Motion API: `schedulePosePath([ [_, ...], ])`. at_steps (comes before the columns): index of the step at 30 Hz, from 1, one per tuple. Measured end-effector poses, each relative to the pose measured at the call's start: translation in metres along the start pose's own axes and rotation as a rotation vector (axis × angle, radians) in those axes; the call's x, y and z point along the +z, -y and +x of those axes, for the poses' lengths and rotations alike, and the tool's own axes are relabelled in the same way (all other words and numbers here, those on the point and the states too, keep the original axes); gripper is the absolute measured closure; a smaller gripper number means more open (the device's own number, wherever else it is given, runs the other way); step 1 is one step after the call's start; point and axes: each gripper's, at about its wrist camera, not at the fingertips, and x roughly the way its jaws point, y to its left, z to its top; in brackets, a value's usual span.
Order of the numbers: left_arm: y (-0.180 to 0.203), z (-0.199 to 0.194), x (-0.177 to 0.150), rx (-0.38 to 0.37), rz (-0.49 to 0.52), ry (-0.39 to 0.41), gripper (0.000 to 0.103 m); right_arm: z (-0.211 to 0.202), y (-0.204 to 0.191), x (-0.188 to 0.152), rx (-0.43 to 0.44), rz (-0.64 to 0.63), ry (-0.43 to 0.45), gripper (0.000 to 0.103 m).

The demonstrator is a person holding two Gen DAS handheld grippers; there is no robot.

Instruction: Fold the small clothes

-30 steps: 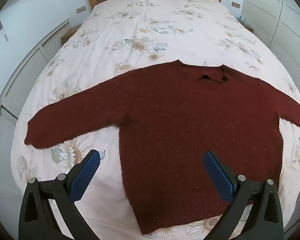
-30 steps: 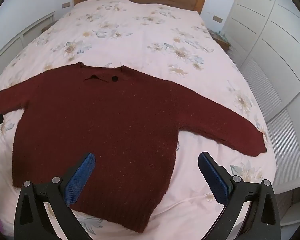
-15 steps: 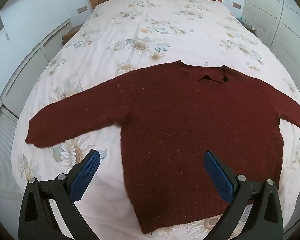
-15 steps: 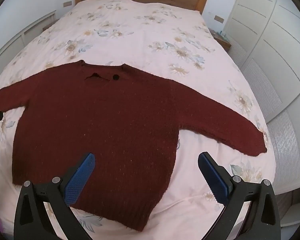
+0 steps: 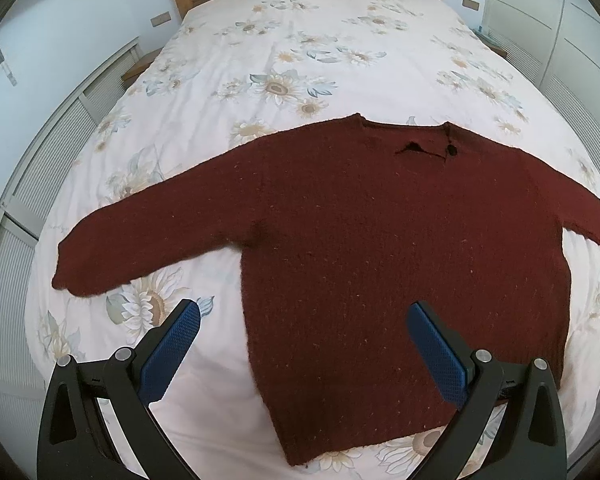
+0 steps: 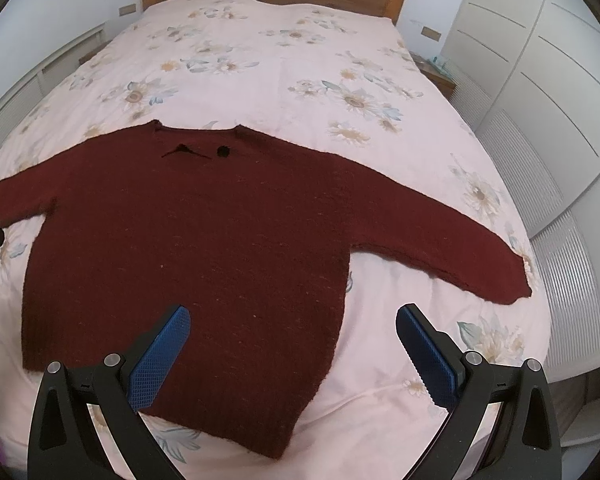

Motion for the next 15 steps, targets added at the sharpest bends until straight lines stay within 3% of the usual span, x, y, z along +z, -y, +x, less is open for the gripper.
schedulePosePath([
  [15, 0.004, -0.008, 0.001, -0.022, 0.021, 0.023, 0.001, -0.012, -0.002, 0.003, -0.008, -0.004, 0.025, 0.000],
])
